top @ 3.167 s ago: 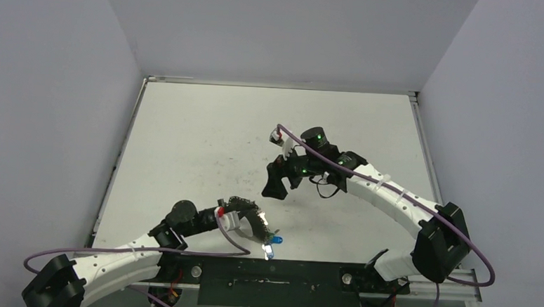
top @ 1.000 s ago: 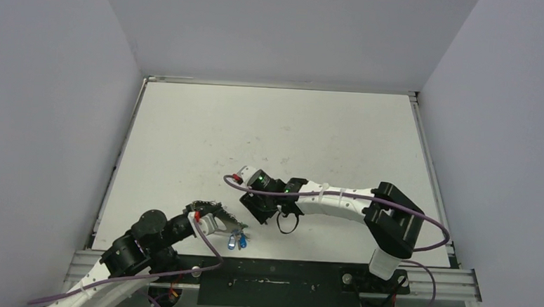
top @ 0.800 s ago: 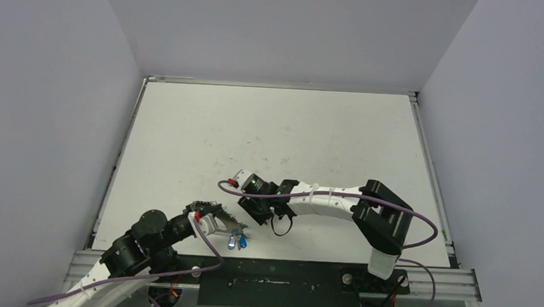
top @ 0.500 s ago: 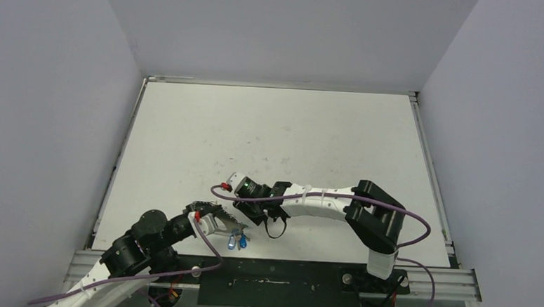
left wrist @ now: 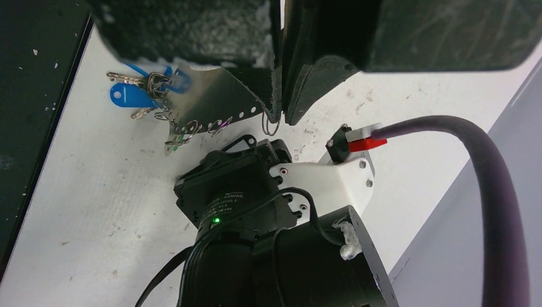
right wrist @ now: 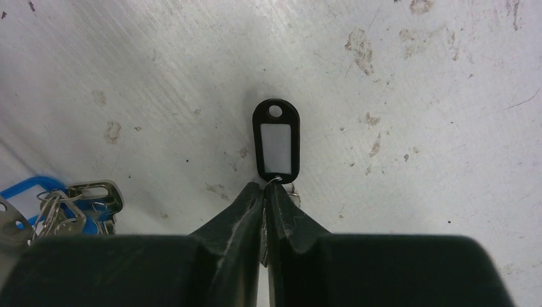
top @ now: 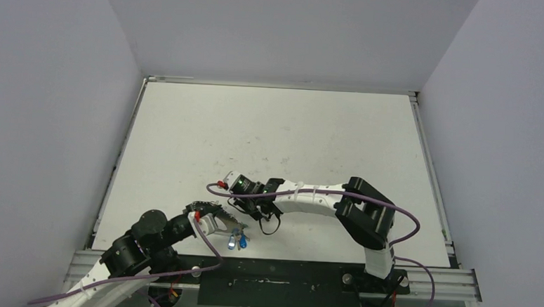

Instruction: Put the keys on the keyring

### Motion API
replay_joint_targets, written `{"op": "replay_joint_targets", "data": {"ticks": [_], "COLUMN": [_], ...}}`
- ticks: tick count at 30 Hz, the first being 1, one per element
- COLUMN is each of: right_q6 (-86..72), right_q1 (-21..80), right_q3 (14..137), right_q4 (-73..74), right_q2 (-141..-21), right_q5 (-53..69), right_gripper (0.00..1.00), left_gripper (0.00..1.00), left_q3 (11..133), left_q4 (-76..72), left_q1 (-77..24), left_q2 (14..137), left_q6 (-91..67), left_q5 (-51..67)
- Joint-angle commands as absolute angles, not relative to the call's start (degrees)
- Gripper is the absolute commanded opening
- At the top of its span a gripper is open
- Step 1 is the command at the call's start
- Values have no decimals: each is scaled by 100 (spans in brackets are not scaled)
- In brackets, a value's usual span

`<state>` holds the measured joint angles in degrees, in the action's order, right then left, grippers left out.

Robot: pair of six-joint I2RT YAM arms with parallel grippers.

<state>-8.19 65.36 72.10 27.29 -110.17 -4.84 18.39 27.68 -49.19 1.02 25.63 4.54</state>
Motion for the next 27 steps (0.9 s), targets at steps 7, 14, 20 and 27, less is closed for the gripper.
{"op": "replay_joint_targets", "data": {"ticks": [7,14,20,27], "right_q6": [-1008,-985,-827,-779], "right_q1": [6025,5321,5106,4917], "right_q3": [7077,6753,6690,6425], "right_q4": [2672,2544,2768,2812], "right_q2": [-10745,-9985,-9576,-9126], "right_q5": [262,1166,1458,1905], "right_gripper": [0,0,0,0], "left_gripper": [0,0,0,0], "left_q3": [1949,1610,1192,862], "left_q4": [2225,1451,273,-1249], "left_q1": [-4944,-4939,-4939,-4939], "left_q2": [73,282,884,2008], "left_q6": [2419,2256,2008,1929], "left_q5": [515,639,798,1030]}}
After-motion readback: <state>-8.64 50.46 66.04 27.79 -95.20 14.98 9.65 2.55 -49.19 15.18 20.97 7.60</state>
